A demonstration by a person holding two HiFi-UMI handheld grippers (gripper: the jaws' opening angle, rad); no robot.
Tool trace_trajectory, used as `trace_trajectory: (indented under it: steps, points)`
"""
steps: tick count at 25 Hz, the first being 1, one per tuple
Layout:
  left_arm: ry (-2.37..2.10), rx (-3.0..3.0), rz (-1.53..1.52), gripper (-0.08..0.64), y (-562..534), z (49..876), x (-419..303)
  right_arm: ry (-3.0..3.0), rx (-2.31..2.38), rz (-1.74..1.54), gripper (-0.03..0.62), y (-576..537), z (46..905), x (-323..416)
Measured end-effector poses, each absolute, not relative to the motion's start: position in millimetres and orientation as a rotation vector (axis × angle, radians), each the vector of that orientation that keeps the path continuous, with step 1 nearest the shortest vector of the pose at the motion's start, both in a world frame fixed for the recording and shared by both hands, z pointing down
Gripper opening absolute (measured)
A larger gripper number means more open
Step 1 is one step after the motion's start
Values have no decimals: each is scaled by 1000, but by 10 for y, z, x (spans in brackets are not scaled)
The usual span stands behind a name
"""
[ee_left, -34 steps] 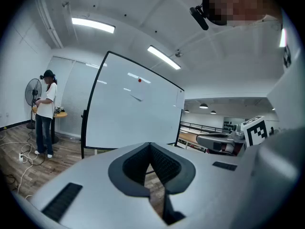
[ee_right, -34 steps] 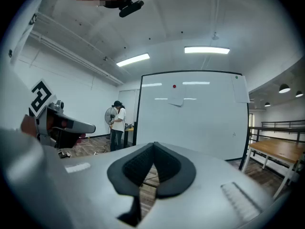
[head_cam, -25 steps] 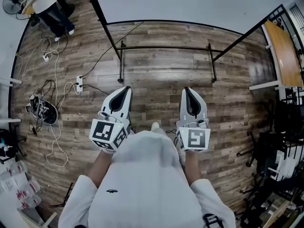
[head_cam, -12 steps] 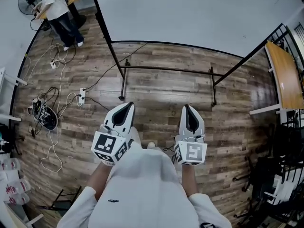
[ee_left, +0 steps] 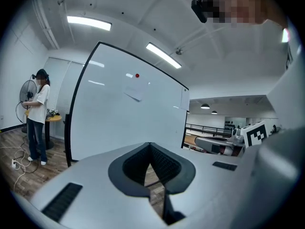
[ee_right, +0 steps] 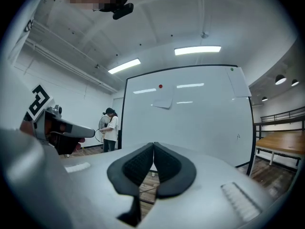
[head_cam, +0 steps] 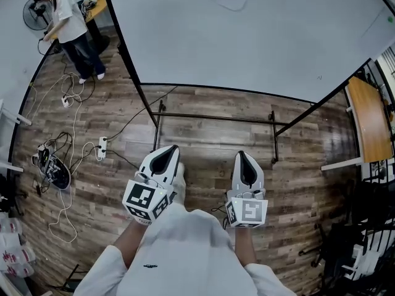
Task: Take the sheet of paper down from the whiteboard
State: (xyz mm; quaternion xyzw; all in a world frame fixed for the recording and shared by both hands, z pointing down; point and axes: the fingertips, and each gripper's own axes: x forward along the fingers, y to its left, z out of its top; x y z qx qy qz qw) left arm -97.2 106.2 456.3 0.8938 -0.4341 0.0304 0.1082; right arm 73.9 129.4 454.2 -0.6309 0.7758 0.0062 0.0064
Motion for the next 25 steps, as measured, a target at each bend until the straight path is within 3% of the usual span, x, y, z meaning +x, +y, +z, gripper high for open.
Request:
trace_trajectory:
  steps: [15,25]
  points:
    - [-1117,2769,36,0,-1286,4119,-746,2287,-2031,110,0,-889,3987,833]
    - [-1159,2731,77,0,-1744,4089,-424,2358,-1919,56,0,-1461,3923,1114]
